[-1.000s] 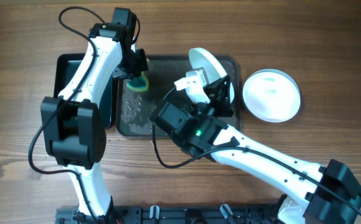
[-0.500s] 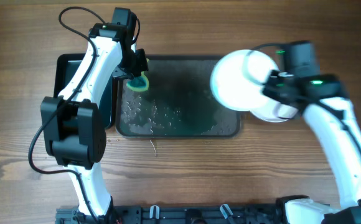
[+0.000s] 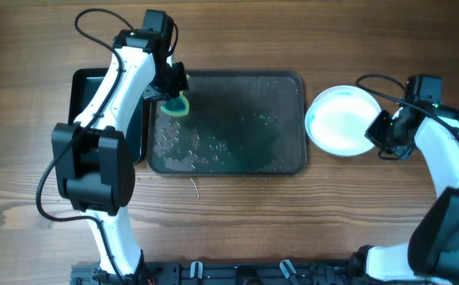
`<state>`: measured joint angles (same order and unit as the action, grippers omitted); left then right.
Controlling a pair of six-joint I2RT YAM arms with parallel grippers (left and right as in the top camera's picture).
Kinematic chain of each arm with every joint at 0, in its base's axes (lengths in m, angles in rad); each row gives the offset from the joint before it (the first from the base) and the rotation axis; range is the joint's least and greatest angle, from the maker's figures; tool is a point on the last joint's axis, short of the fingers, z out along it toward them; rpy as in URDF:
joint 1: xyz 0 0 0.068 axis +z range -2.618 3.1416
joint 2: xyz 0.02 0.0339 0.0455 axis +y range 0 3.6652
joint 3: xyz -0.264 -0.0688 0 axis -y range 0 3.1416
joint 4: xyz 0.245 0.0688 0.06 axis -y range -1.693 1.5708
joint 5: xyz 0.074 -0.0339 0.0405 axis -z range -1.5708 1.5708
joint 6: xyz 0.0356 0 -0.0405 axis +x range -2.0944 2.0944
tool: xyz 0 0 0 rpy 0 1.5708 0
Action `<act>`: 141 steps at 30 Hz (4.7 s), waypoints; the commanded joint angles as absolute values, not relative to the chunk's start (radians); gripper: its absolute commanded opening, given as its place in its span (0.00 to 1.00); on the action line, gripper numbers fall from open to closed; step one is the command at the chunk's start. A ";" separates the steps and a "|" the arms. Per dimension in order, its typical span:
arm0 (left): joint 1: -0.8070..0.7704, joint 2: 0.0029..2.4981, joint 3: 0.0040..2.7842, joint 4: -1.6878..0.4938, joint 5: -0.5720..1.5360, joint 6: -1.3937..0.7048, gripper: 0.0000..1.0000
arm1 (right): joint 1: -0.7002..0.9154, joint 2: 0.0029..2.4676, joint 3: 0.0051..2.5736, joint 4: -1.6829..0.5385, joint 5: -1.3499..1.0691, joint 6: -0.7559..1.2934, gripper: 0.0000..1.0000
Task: Clean dirty plates on tray and stack at the side
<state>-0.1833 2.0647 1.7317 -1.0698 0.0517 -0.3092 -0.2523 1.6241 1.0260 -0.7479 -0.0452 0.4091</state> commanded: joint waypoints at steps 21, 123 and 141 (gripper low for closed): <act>0.162 1.872 1.652 -1.190 -0.027 -0.088 0.04 | -0.080 1.482 1.281 -0.944 -0.267 0.242 0.73; 0.170 1.652 1.512 -0.966 0.026 -0.015 1.00 | 0.006 0.005 0.005 0.015 -0.204 0.134 1.00; 0.031 0.854 1.156 -0.605 0.039 -0.011 1.00 | 0.006 0.005 0.005 0.015 -0.204 0.133 1.00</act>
<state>0.0341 1.0321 1.3823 -0.7498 -0.0311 -0.0158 -0.0002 0.0151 0.0063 0.0113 -0.2016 0.1265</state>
